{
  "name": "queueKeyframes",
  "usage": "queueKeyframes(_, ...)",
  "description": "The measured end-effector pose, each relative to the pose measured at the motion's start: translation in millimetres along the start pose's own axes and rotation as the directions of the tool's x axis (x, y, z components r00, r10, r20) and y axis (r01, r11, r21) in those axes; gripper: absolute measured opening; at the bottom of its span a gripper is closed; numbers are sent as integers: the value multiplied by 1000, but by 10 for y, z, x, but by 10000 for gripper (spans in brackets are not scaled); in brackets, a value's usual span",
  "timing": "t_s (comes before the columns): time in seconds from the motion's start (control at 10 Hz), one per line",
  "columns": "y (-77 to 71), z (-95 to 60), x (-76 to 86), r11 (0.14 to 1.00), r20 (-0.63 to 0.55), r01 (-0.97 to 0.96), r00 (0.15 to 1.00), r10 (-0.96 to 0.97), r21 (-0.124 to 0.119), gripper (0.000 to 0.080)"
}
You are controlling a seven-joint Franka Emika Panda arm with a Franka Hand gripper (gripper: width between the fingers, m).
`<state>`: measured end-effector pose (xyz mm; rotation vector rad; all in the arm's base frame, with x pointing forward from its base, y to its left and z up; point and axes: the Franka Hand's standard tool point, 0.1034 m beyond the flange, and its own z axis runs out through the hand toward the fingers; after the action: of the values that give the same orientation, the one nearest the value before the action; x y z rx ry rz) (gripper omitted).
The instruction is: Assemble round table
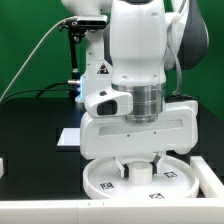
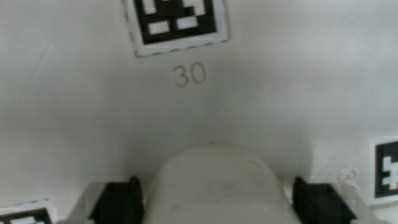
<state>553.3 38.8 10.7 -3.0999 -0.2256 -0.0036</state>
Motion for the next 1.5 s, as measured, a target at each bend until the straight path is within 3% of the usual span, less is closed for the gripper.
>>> queueKeyframes(0.1,0,1,-2,1000,0,0,1000,0,0,480)
queueKeyframes(0.2,1,1,-3,1000,1,0,1000,0,0,480)
queueKeyframes(0.3,0,-22,-61,1000,35,-6,999,6,10,616)
queueKeyframes(0.4,-8,-138,-137,999,88,-19,996,17,25,639)
queueKeyframes(0.6,-278,-368,-159,996,147,-82,986,78,25,648)
queueKeyframes(0.7,-450,-448,-213,996,269,-87,960,79,17,649)
queueKeyframes(0.9,-756,-533,-230,997,406,-81,911,74,0,649)
queueKeyframes(1.0,-818,-480,-257,997,448,-75,891,67,0,649)
queueKeyframes(1.3,-782,-466,-348,997,632,-79,772,65,-6,649)
queueKeyframes(1.4,-802,-451,-386,995,684,-94,724,83,-21,649)
queueKeyframes(1.5,-914,-411,-457,989,710,-131,691,136,-63,649)
